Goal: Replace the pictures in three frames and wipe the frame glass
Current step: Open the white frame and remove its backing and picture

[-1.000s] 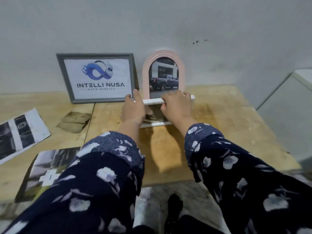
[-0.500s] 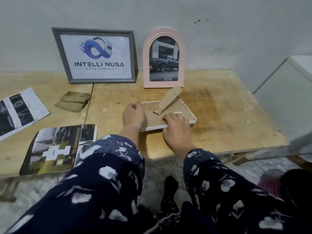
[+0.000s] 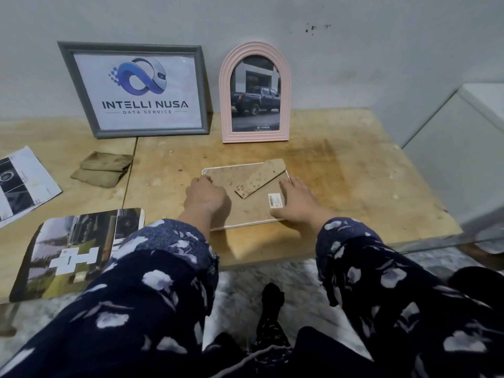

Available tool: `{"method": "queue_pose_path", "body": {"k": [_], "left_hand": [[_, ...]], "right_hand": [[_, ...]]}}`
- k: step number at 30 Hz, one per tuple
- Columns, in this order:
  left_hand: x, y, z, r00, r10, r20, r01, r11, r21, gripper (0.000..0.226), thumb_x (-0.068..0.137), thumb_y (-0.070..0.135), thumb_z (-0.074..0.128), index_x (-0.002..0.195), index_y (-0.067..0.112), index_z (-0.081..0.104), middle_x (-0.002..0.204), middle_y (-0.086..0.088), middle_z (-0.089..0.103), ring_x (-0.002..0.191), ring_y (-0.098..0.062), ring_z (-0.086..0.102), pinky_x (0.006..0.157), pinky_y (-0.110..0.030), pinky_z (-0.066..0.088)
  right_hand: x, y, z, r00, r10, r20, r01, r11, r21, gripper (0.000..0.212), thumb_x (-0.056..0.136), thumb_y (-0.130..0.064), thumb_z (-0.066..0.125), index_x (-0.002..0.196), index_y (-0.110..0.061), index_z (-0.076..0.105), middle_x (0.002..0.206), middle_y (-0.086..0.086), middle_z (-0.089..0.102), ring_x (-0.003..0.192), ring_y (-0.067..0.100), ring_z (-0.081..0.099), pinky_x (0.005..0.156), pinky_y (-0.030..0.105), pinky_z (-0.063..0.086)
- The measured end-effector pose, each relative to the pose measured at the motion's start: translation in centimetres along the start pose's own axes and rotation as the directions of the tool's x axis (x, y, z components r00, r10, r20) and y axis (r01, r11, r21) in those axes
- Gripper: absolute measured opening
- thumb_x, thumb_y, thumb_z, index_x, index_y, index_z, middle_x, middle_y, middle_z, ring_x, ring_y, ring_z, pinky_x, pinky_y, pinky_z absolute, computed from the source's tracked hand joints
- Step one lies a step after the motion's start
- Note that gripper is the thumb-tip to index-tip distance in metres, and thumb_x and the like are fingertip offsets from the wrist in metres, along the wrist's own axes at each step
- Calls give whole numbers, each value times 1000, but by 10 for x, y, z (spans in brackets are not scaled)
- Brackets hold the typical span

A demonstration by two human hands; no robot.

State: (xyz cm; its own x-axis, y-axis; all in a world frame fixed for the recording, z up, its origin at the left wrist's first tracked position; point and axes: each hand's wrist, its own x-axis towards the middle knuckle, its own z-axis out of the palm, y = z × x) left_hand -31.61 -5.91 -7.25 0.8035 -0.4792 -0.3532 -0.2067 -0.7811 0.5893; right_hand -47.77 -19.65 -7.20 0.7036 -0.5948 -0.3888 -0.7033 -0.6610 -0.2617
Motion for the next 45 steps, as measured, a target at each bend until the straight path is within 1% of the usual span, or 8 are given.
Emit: {"method": "queue_pose_path", "body": {"k": [6,17,21,26,29,34,39,45], "left_hand": [[15,6,-3,998,-45,40,38,984,175,42,88,19,48,129,10,50,135,-15,33,124,-38,38,106,-47,38],[36,19,6,989,-111,-93,128,969,209,52,89,30,51,134,5,42,142,-16,27,130,-35,31,105,-49,36],[50,31,-6,978,-208,17,204,969,138,74,69,36,66,128,-2,45,132,-19,43,106,-36,55,86,-42,54],[57,36,-14,961,-233,148,208,964,166,68,57,41,69,111,1,58,103,-15,61,77,-31,62,51,-29,49],[60,35,-14,959,-234,162,211,966,149,60,61,43,69,105,3,59,96,-14,62,77,-31,62,56,-31,52],[66,35,-10,962,-240,128,218,963,161,61,67,46,71,108,3,57,105,-14,61,83,-29,61,51,-27,45],[65,38,-3,980,-191,-51,198,952,235,78,77,51,74,129,1,46,133,-16,41,125,-33,40,98,-40,41],[63,44,-9,990,-132,-50,141,933,332,54,78,54,72,100,5,64,101,-8,62,98,-26,61,70,-31,45]], "right_hand": [[25,10,-18,987,-58,151,82,984,-160,89,68,-51,77,140,-14,42,145,0,38,126,25,43,105,39,37],[29,13,-28,978,-120,169,176,913,-368,69,67,-59,73,119,-18,57,137,2,44,128,20,40,117,49,-1],[25,13,-26,971,-201,132,235,907,-348,86,66,-56,76,135,-13,46,142,6,42,142,21,23,116,46,-7],[26,10,-24,968,-220,120,243,940,-239,104,62,-47,83,146,-18,30,139,7,41,127,23,41,117,41,16],[27,10,-24,967,-227,119,250,936,-246,103,59,-49,84,145,-22,33,134,5,43,116,23,47,99,36,42],[30,12,-25,966,-233,110,254,931,-262,100,57,-52,84,142,-25,39,128,3,44,108,21,49,85,32,46],[33,9,-24,970,-224,98,243,923,-297,94,50,-54,86,131,-24,49,119,1,48,97,19,53,79,31,49],[34,10,-24,973,-213,89,230,930,-289,97,49,-55,86,133,-26,47,122,1,45,100,19,51,79,31,48]]}}
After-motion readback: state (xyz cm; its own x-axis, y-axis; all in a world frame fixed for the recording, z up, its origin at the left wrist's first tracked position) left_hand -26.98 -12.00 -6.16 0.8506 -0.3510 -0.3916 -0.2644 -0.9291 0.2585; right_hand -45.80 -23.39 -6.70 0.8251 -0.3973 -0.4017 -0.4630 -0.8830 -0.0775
